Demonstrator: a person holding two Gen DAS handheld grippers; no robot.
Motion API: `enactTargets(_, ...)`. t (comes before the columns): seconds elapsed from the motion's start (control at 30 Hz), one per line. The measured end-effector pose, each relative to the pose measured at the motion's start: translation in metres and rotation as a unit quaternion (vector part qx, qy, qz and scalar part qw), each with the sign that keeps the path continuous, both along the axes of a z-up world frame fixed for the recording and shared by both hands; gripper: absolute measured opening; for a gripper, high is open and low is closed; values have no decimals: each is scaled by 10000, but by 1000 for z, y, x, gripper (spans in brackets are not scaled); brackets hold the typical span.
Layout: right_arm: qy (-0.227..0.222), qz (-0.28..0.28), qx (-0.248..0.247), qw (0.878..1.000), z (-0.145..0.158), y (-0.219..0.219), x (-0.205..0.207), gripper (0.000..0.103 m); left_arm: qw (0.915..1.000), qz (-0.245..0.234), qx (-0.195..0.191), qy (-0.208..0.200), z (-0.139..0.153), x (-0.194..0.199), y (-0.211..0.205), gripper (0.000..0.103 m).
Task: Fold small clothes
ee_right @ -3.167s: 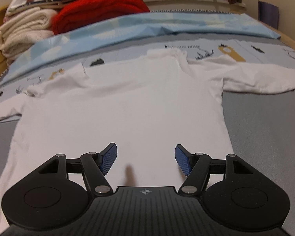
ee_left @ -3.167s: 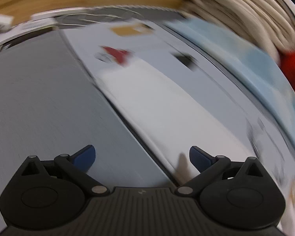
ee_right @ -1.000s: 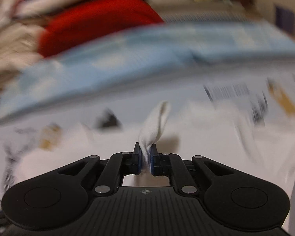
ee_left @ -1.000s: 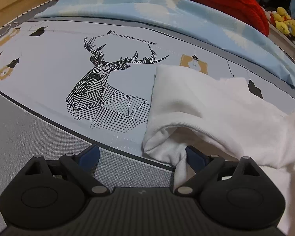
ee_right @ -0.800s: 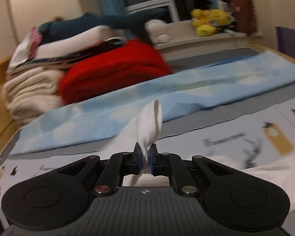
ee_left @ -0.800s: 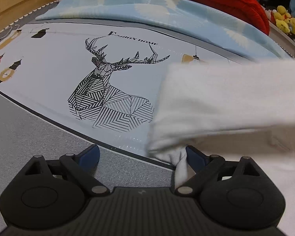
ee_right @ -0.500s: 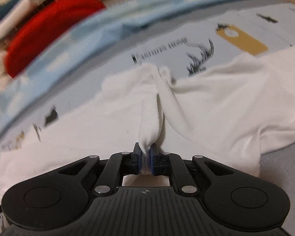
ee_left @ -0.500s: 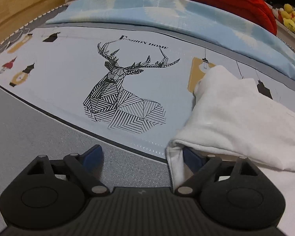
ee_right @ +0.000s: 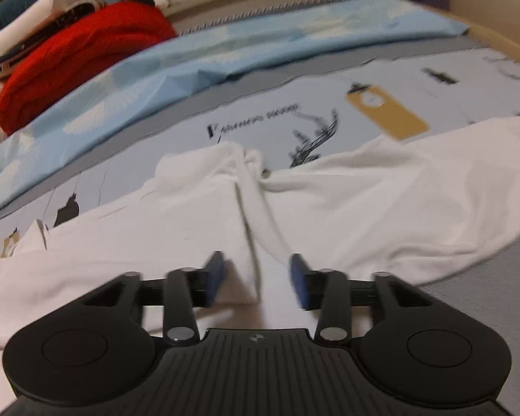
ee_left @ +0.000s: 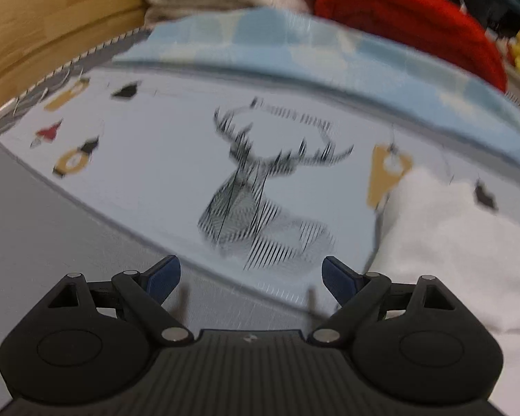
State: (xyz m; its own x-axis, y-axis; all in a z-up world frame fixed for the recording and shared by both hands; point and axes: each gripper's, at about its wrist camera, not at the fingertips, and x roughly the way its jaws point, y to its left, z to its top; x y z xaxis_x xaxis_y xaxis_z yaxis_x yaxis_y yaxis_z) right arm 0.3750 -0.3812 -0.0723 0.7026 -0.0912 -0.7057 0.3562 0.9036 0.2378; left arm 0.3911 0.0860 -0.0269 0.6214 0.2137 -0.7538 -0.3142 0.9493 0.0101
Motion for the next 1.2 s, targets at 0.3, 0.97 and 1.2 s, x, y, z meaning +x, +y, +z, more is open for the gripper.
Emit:
enactTargets(0.3,-333,397,122,9986,48,31,-76,55,9946,-1006,-28,-274,3,30,-52,94)
enactTargets(0.97,-1069,-108,433,9933,82,28,-160,64,9985,-330,-285,-316,13,64,-19,102)
enactTargets(1.2,-1304,-404,274,9903,117,37,-271,70,9909,-1144,-475,-528,69,-53,-67,103)
